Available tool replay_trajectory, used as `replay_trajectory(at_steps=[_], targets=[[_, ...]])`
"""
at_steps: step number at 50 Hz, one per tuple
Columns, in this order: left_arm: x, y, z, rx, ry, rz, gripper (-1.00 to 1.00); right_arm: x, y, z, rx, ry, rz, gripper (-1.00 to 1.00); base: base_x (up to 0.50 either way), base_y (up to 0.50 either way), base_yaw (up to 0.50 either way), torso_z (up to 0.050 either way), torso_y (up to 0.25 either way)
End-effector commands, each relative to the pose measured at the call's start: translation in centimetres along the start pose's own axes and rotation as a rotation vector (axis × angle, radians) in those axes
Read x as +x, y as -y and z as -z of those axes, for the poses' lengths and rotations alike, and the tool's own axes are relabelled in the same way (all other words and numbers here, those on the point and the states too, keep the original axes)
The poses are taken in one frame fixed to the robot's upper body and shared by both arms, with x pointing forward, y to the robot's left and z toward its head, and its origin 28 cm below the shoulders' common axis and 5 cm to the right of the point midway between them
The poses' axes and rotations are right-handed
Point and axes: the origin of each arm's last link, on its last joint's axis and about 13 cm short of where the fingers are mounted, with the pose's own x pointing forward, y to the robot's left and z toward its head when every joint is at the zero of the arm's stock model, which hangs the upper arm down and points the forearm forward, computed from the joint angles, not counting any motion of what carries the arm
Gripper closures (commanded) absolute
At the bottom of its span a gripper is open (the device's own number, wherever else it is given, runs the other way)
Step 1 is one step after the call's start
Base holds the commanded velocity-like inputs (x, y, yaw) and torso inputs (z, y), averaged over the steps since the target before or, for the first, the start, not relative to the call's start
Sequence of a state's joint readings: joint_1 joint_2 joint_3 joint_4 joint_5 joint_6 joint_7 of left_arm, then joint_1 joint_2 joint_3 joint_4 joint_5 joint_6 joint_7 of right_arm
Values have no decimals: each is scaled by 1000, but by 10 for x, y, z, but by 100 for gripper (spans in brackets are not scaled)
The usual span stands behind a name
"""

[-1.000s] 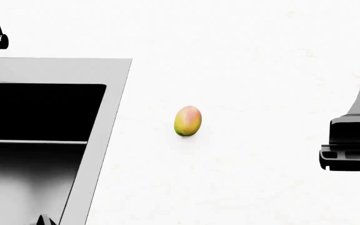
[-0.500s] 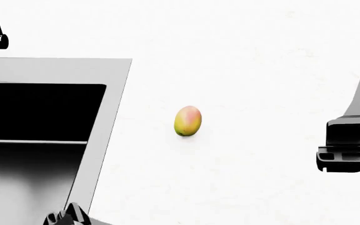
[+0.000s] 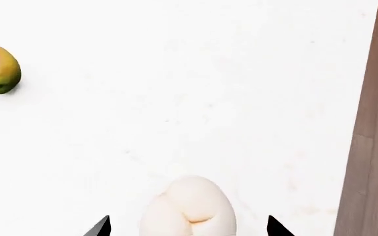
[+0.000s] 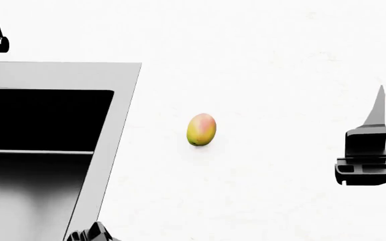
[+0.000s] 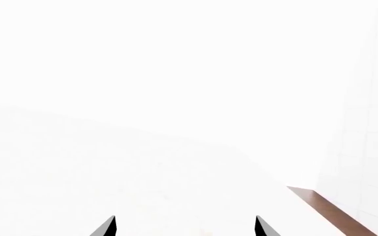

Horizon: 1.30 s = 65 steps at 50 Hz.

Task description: There is a mixed pile of frozen fruits and vegetables on the counter. Locate all the frozen vegetables and place the items in a bowl on the counter. Take all the frozen fruits and defrost them in a running sink.

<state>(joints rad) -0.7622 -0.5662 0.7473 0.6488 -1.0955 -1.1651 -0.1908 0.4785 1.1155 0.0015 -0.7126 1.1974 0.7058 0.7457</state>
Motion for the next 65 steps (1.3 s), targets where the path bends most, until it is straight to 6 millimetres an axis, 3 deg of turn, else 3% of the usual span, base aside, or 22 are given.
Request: replay_trajectory(at_steps=[1, 17, 18, 31, 40, 46, 49, 56, 65], targets=[[12, 4, 8, 12, -48, 37, -100, 0, -1, 0, 22, 18, -2, -100, 0, 0, 0, 0, 0], [20, -2, 9, 57, -48, -32, -100, 1, 0, 1, 27, 18, 0, -100, 0, 0, 0, 0, 0], [19, -3, 7, 67, -36, -74, 100, 1, 0, 1, 27, 18, -1, -100, 0, 0, 0, 0, 0], [9, -1, -8, 49, 7, -129, 100, 1, -1, 1, 26, 17, -1, -100, 0, 0, 0, 0, 0], [-20, -15, -31, 51, 119, -354, 100, 1, -2, 0, 26, 19, -4, -100, 0, 0, 0, 0, 0], [-45, -34, -39, -107, 169, -507, 100, 5, -4, -3, 74, 17, 12, -100, 0, 0, 0, 0, 0], [-53, -44, -36, -149, 190, -584, 100, 5, -14, 1, -42, -7, -88, -100, 0, 0, 0, 0, 0], [-55, -53, -26, -226, 167, -737, 100, 7, -23, 6, -39, -56, -174, -100, 0, 0, 0, 0, 0], [-74, -67, -33, -244, 210, -837, 100, 24, -47, 3, 163, -101, -257, -100, 0, 0, 0, 0, 0]])
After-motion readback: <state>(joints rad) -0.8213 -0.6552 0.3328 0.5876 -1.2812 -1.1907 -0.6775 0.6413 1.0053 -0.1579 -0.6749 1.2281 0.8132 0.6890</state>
